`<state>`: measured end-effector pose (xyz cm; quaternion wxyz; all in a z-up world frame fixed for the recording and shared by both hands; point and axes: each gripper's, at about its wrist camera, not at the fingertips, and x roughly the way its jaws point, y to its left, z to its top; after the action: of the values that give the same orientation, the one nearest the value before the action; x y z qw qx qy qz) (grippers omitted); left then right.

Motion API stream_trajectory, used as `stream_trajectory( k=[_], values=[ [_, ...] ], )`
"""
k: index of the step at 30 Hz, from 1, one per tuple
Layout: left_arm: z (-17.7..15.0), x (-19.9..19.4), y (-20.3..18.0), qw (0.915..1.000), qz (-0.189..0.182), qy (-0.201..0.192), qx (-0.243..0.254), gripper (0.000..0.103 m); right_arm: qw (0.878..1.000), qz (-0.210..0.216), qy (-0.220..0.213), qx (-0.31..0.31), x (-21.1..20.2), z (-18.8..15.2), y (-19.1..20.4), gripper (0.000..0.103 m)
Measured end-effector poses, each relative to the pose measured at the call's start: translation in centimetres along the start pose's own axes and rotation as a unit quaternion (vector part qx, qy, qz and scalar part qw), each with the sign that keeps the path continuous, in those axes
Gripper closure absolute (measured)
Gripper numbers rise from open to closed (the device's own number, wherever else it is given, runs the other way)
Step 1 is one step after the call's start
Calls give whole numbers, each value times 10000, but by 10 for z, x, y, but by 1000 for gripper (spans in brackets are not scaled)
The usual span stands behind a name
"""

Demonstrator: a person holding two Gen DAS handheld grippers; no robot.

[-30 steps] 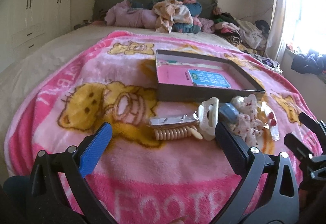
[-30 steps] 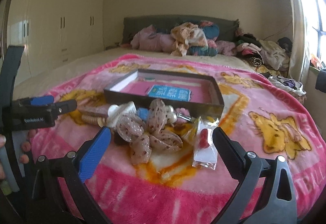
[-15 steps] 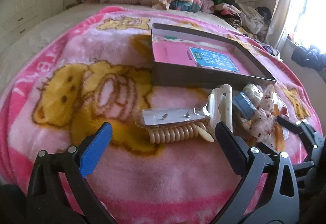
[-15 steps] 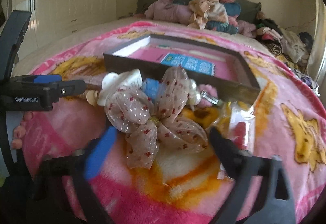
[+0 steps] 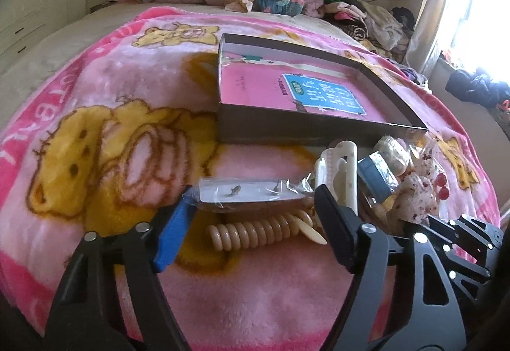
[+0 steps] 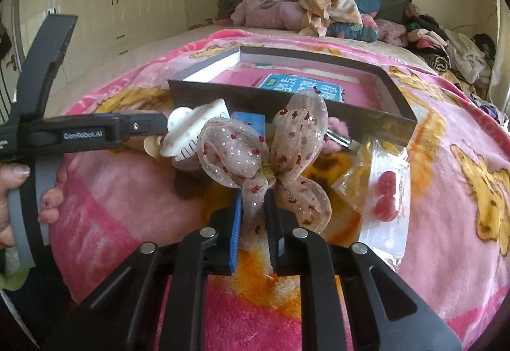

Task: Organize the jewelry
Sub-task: 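Grasp the polka-dot bow with right tool while left tool grasps the clear stud bag, then lower the bow into the gray box with right tool while left tool releases stud bag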

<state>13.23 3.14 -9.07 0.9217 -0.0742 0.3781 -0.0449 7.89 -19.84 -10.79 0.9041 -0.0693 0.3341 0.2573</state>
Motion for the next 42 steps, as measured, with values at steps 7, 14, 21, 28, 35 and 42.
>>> stream_trajectory(
  k=[7, 14, 21, 28, 35, 42],
  values=[
    [2, -6, 3, 9999, -71, -80, -25, 42, 9997, 62, -223, 78, -15, 7, -4, 90],
    [19, -25, 4, 9994, -94, -320, -38, 42, 9992, 80, -342, 180, -24, 21, -13, 90],
    [54, -25, -11, 9980, -168, -607, 64, 42, 9979, -130, -483, 400, -28, 46, -38, 90],
    [77, -8, -32, 9971, -237, -699, 184, 42, 9964, -396, -608, 448, -25, 72, -71, 90],
    [91, 22, -46, 9979, -206, -485, 374, 42, 9965, -420, -533, 481, -8, 99, -97, 90],
    [90, 48, -53, 9983, -185, -201, 508, 42, 9973, -409, -91, 605, 25, 113, -115, 90]
  ],
)
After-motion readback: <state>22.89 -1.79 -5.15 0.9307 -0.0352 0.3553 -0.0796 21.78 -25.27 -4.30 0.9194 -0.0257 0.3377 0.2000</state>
